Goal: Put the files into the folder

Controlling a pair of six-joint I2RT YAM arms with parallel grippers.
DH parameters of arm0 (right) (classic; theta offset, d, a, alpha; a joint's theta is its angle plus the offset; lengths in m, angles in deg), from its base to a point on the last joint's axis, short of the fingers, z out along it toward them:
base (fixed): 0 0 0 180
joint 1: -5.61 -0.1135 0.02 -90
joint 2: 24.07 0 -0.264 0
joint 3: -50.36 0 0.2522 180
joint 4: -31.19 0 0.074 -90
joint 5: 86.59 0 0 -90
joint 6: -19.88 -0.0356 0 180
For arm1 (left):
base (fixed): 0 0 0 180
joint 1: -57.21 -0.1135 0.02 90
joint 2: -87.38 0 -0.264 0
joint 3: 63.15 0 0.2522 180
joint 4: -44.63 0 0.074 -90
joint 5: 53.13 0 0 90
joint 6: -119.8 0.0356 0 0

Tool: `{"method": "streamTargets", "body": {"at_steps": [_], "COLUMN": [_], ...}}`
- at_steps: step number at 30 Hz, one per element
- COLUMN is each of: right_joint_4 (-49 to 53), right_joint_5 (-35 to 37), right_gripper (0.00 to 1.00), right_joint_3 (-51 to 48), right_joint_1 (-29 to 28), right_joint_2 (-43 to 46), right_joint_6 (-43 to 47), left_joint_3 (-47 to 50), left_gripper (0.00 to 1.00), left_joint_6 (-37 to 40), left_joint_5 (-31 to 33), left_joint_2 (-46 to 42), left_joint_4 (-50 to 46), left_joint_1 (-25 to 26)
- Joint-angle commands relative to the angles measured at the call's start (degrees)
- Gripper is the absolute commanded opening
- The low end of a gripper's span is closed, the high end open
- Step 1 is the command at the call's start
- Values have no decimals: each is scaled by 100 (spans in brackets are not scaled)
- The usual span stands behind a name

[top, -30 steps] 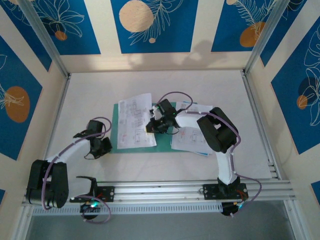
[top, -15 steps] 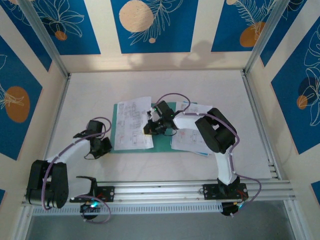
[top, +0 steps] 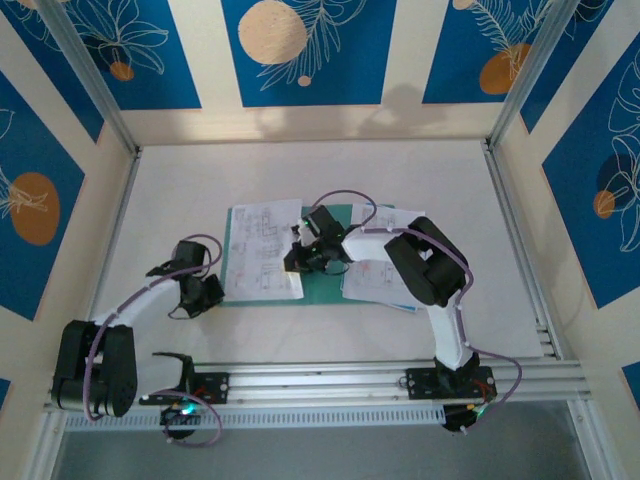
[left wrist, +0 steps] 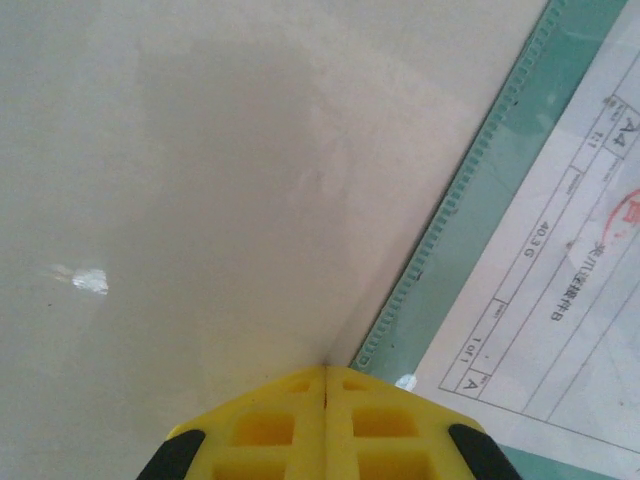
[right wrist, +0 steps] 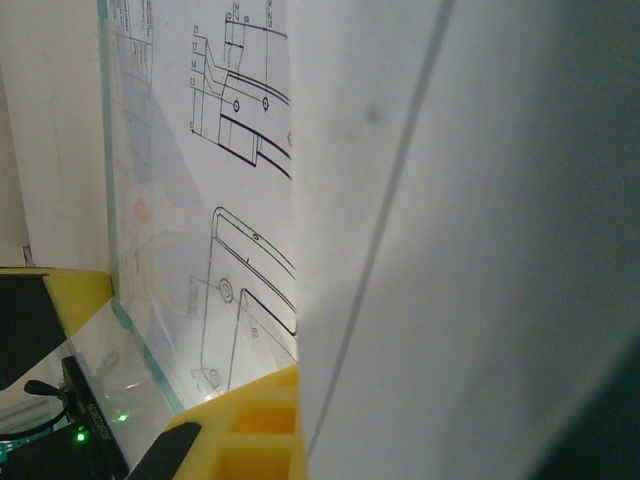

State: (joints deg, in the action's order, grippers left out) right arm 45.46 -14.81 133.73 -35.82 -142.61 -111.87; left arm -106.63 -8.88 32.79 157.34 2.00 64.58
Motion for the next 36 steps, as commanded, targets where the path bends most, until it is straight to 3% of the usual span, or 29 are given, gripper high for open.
{"method": "streamTargets", "body": {"at_steps": [1,36], "right_joint_4": [-71,-40], "right_joint_5": [5,131], "right_gripper": [0,0], "right_joint_3": [3,-227], "right_joint_1": [-58,-283], "right_joint_2": [-64,-16], "right_joint_6": [-140,-343], "left_joint_3": [241,233], "left_gripper": [0,0], "left_joint_6": [-35,-70], "left_joint_5": [-212,-243], "left_joint_2": [124,124], "left_joint_4": [222,258], "left_joint_1": [-35,-35]}}
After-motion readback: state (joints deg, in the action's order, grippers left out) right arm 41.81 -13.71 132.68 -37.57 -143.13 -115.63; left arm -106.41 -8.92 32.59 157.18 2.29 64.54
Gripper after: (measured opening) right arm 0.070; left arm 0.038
